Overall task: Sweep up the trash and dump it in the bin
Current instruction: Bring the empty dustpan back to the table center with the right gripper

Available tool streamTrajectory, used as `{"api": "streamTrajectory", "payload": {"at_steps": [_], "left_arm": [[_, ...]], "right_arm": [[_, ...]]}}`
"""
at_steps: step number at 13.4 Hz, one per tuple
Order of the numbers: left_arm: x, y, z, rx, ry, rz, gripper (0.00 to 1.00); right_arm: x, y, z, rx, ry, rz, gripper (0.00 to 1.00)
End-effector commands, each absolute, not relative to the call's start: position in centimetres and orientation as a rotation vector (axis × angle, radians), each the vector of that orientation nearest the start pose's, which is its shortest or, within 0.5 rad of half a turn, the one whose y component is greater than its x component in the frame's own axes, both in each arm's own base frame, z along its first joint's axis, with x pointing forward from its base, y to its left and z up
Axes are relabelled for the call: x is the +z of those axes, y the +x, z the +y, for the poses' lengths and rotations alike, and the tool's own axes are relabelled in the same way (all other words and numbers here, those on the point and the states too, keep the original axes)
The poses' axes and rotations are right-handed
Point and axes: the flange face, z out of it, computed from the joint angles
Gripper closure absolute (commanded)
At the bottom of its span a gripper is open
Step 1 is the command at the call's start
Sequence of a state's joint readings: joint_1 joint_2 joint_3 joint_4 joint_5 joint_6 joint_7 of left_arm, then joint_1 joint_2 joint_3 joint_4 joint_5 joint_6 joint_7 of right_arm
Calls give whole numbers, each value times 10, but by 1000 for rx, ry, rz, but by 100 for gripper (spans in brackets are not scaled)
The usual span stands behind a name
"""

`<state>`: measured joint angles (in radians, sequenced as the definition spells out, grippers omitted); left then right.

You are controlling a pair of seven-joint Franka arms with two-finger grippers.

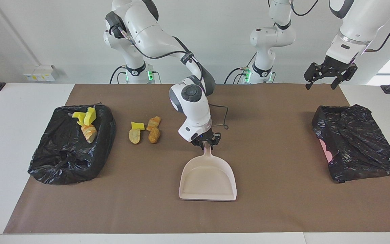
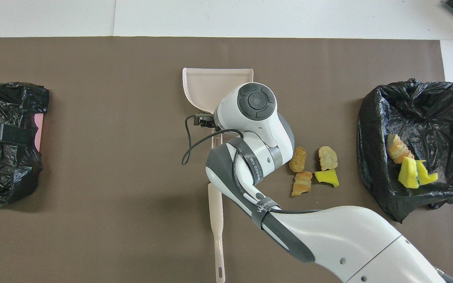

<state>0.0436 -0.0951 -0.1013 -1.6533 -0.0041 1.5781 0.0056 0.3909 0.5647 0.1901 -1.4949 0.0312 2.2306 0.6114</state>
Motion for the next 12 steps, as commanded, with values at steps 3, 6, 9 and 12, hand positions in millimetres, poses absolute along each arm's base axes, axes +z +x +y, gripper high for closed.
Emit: {"api": "streamTrajectory", "payload": {"at_steps": [3,6,9,12], "left_arm": [[640,526,-31,-40,-3150,104,0],[640,525,-32,-38,-3150,104,0],[640,525,-30,-38,-3150,99,0],[641,526,-31,-43,-3150,94,0]], "right_arm": [[438,606,338,-54,-2963,99,0],[477,606,292,-15,-2999,23,0],[494,612,248,12,-3018,-2,0],[506,623,205,-23,-3032,51,0]]}}
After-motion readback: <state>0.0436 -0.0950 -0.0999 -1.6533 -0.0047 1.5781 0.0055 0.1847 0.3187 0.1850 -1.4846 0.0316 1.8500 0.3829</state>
